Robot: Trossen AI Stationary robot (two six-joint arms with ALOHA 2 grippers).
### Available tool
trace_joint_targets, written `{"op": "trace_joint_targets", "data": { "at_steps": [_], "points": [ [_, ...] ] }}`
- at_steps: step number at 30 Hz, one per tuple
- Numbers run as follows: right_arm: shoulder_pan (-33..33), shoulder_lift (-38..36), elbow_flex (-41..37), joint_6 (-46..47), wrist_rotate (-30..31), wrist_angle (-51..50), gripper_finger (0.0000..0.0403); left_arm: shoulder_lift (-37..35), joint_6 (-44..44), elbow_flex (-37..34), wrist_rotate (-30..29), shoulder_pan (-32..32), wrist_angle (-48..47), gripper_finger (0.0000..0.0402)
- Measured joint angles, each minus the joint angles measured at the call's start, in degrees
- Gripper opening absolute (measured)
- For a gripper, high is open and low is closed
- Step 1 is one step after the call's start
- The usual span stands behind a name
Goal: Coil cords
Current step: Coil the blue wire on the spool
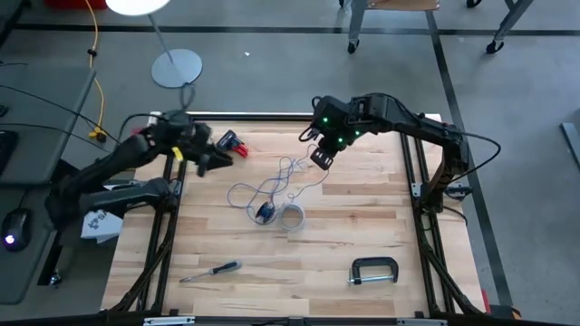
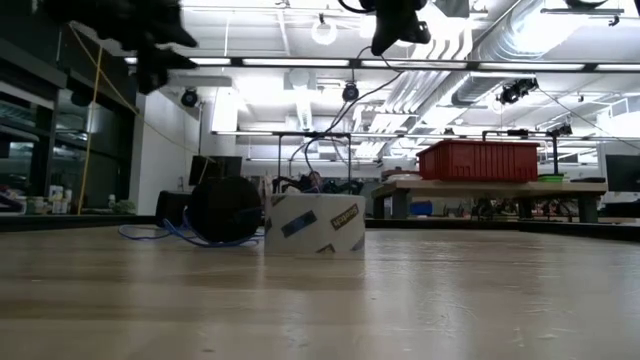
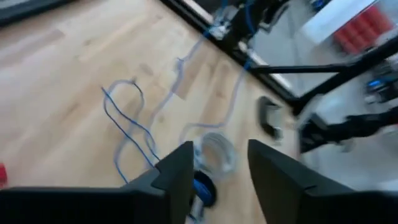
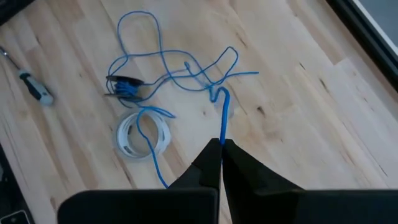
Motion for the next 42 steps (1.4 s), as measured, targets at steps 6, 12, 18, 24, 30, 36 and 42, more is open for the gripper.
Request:
{"op": "trace_joint_targets", "data": {
  "at_steps": [6,12,18,24,30,36,42],
  "points": [
    [-0.29,0.0,0.0,-0.06,0.34,0.52,0.0001,13.24,-1.97,-0.01,-13.66,-12.93,3.64,0.0186],
    [-0.34,0.02,0.0,-0.37,1.51,0.52,0.0001,24.31,-13.77,-0.07,-15.28,-22.16,11.69,0.0188],
    [-0.34,0.04,0.0,-1.58,1.59,0.52,0.0001,27.33,-26.98,0.1,-26.74,-31.58,15.43,0.0174],
    [-0.34,0.04,0.0,-1.99,2.76,0.59,0.0001,31.32,-41.37,0.06,-35.58,-38.71,17.07,0.0161],
    [-0.34,0.04,0.0,-1.91,2.82,0.89,0.0001,38.32,-45.73,5.52,-36.91,-43.08,11.18,0.0136],
    [-0.39,0.04,0.0,-3.54,2.82,1.78,0.0001,43.55,-40.45,15.75,-41.96,-45.05,4.14,0.012],
    [-0.45,0.39,0.0,-6.76,2.83,1.64,0.0001,47.28,-44.07,19.64,-44.61,-46.02,-4.79,0.012]
  ]
}}
